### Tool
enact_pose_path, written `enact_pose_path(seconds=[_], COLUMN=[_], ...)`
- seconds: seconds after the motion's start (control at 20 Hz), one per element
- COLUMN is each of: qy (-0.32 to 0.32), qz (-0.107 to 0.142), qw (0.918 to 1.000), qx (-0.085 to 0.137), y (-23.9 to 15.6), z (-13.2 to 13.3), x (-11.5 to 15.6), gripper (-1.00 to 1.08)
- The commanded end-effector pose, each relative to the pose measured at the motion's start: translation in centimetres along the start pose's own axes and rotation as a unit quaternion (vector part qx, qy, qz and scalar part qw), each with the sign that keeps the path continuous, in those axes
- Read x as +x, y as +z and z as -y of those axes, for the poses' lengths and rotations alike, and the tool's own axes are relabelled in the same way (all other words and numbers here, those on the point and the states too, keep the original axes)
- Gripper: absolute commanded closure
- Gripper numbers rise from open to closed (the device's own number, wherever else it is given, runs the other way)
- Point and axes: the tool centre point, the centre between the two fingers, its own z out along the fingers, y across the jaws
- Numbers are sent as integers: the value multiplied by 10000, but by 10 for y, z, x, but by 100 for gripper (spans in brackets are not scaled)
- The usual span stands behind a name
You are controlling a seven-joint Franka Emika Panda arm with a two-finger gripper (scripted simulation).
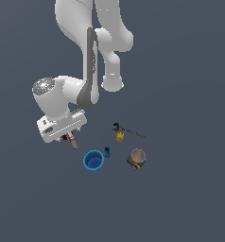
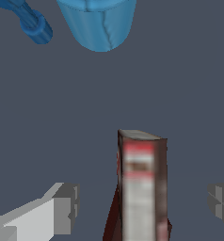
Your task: Pick up a designated object from a clutter of objects.
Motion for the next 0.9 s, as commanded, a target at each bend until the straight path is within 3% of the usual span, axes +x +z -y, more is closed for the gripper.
enact_pose_path(seconds=[0.0,0.35,0.4,0.85], qy=[-5,-8,-8,-8], qz=[1,1,1,1], qw=[10000,10000,10000,10000], qx=[2,1,1,1], y=[12,26,26,26], z=[1,0,0,0], x=[0,0,0,0], gripper=[-92,-92,108,108])
